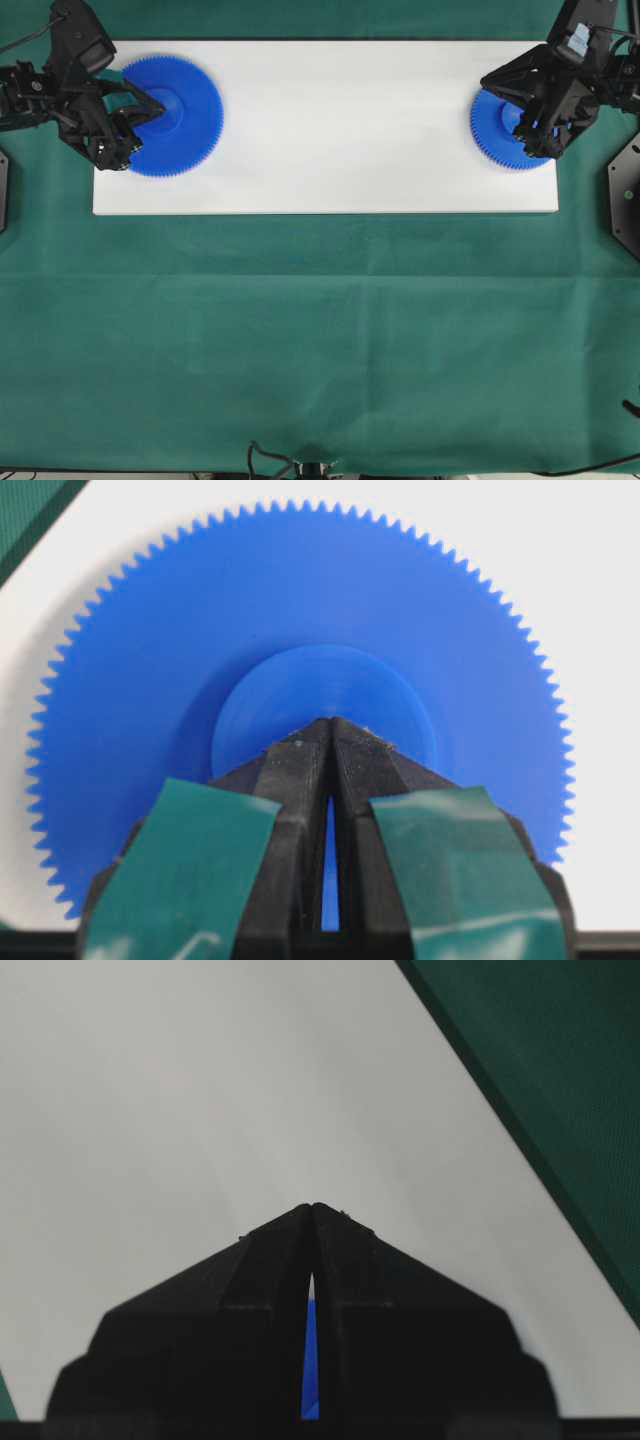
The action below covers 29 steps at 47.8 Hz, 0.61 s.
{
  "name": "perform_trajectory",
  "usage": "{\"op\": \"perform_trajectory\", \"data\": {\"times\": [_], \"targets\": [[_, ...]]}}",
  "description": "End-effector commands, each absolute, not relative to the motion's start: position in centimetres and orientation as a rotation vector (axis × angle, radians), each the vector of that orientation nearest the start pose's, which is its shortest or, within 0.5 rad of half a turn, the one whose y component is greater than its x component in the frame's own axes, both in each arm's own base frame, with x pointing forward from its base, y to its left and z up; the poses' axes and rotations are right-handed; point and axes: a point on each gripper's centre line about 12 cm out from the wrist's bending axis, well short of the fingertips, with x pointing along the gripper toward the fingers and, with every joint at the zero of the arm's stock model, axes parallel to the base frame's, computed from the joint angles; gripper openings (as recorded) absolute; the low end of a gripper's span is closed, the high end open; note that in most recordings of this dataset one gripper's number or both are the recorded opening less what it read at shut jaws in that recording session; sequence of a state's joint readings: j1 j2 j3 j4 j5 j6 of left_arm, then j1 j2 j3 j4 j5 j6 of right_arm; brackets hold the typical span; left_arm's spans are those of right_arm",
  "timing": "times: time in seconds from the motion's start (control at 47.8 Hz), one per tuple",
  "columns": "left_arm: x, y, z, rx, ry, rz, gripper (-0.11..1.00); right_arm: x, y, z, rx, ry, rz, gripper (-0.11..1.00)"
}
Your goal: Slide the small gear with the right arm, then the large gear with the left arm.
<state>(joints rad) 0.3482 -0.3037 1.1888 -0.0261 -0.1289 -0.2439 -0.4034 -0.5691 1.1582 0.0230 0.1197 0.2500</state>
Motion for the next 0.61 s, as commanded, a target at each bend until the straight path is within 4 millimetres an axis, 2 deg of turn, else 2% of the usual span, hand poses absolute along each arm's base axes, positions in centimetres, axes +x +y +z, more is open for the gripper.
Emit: {"op": "perform_trajectory", "data": {"times": [0.0,0.356,0.586], "targets": [[23.3,8.4,13.0,-0.376,0.661,0.428,0.00,21.5,-9.1,17.7,0.399,0.612,-0.475,0.52],[23.0,8.3,16.1,-0.357,0.556,0.416,0.00,21.5,-9.1,17.7,0.397,0.611,-0.473,0.52],[23.0,8.0,18.9,-0.327,0.447,0.391,0.00,21.7,-9.1,17.9,0.397,0.605,-0.471,0.52]]}}
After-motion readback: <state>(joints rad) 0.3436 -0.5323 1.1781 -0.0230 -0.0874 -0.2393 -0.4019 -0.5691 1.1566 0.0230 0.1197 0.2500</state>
